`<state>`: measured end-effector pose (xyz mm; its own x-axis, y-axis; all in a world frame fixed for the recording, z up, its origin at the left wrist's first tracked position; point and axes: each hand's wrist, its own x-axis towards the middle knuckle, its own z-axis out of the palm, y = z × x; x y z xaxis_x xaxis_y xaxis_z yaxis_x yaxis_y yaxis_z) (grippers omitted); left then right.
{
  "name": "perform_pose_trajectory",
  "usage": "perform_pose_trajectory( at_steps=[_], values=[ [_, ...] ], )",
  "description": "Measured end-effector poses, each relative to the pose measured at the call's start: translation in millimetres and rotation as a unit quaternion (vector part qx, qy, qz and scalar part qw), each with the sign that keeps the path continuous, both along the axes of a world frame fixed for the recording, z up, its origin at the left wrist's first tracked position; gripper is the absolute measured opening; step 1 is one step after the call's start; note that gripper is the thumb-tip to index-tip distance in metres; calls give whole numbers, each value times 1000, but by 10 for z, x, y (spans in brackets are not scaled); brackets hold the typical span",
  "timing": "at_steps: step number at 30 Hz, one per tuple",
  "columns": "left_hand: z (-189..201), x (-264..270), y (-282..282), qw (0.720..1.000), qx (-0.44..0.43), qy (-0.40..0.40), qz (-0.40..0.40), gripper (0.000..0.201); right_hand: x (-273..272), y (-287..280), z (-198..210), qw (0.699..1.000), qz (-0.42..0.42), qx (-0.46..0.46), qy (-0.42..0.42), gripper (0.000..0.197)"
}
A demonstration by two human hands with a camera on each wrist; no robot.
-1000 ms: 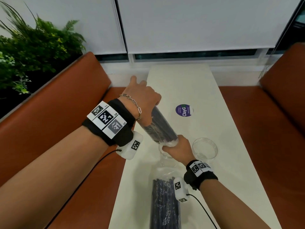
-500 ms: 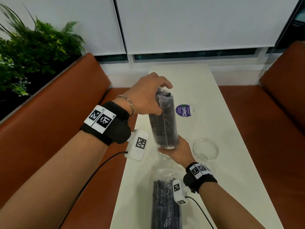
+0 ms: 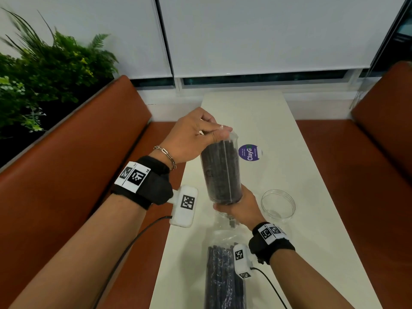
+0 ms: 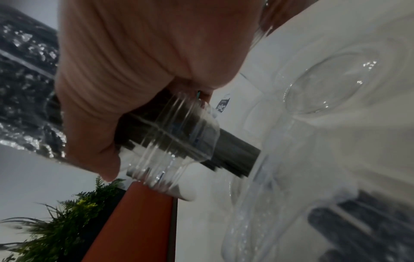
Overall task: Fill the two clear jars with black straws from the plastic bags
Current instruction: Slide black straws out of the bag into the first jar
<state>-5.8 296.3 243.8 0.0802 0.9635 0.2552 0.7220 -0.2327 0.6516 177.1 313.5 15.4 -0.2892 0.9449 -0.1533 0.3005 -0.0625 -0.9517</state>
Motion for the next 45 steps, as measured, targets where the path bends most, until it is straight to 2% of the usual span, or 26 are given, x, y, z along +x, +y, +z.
perform_pose_trajectory(
  at_steps=[3, 8, 13, 18, 23, 26, 29, 32, 34, 38, 43, 45],
  values=[
    [-9, 51, 47, 1000, 17, 6, 6, 33, -2, -19, -9, 1000, -6, 4, 8, 73],
    [-83, 200, 123, 998, 51, -39, 28, 31, -25, -107, -11, 998, -34, 25, 38, 89],
    [-73, 375, 158, 994, 93, -34, 46, 29, -133, -185, -12, 995, -79, 59, 2, 98],
    [-54, 391, 148, 991, 108, -57, 47, 25, -178, -175, -57, 992, -111, 63, -7, 81],
    [-12, 295, 99, 1000, 9, -20, 12, 57, -141, -148, -71, 993, -105, 60, -2, 64],
    [15, 173, 72, 998, -41, -51, 0, 42, -106, -140, -101, 995, -86, 56, -3, 64],
    [24, 71, 92, 998, -30, -51, 2, 33, -68, -127, -86, 996, -62, 57, -10, 69],
    [77, 86, 105, 996, -21, 88, -22, 38, -16, -122, -60, 997, -51, 53, -20, 70],
    [167, 99, 105, 990, -20, 134, -28, 36, -3, -120, -46, 998, -45, 47, -20, 72],
    [263, 134, 122, 994, 32, 103, 0, 29, -7, -128, -32, 998, -33, 35, -30, 87],
    [122, 254, 93, 993, 88, 75, 26, 24, -2, -130, 19, 998, -22, 41, -50, 98],
    [45, 260, 93, 991, 102, 87, 30, 25, 1, -136, 30, 998, -22, 36, -54, 104]
  ],
)
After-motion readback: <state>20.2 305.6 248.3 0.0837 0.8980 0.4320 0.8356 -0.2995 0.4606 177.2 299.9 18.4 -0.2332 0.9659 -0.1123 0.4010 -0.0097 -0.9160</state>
